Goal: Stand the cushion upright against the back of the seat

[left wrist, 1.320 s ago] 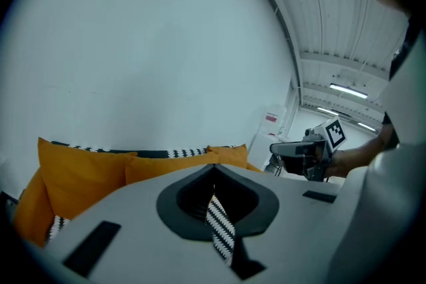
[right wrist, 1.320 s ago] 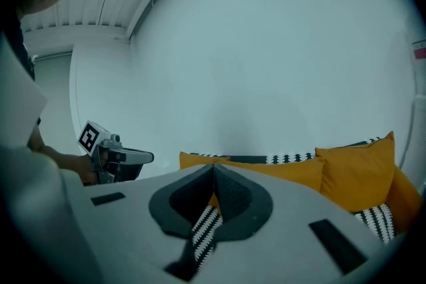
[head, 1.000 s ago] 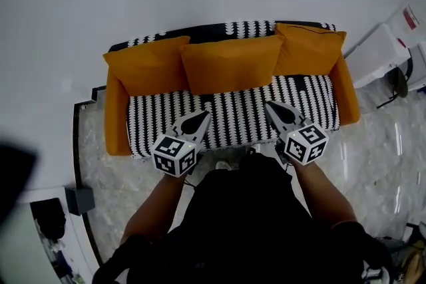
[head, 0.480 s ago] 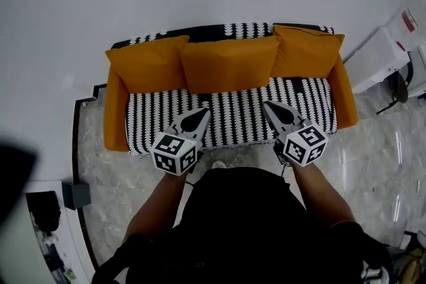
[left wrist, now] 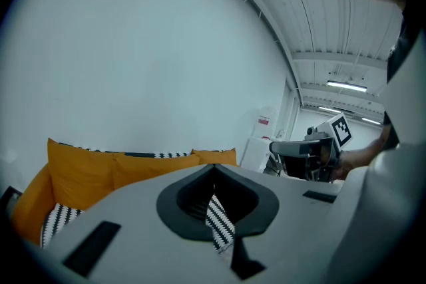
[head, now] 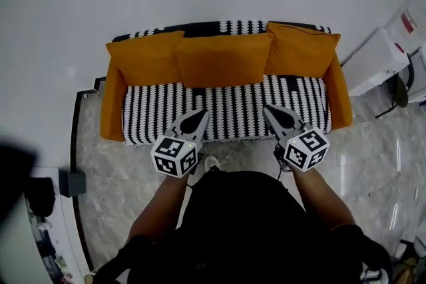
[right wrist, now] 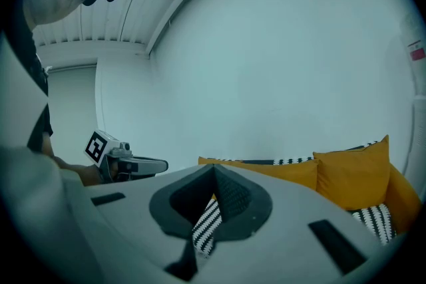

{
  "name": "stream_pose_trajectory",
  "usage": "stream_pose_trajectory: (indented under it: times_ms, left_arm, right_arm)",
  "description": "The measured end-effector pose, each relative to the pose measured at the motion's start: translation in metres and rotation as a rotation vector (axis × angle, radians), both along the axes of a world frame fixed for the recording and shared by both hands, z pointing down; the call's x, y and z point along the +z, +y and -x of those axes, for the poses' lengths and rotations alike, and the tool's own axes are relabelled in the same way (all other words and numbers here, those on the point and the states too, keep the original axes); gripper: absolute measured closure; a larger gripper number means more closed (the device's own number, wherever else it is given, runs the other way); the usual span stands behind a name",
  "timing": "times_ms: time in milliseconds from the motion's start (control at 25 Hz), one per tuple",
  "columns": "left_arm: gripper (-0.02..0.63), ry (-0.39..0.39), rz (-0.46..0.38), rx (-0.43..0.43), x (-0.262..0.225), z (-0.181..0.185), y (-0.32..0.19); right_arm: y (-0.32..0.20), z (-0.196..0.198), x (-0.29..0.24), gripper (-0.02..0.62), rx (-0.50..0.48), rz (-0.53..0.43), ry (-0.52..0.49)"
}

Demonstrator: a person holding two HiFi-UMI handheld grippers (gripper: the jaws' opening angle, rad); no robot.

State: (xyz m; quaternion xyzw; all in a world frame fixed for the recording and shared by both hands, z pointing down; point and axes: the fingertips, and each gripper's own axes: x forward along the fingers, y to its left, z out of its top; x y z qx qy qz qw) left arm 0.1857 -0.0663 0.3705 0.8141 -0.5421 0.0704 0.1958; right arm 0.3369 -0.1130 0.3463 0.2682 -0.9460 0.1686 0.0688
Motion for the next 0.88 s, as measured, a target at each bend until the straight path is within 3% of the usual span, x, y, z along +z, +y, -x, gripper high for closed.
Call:
stream_pose_trajectory:
  times_ms: [880]
  left_arm:
    - [0.589,-0.026,0.014,-0.08,0.013,-0.083,0.081]
  right_arm:
    - [0.086,-0.081,0.03,0.56,-0.071,0.054,0.014]
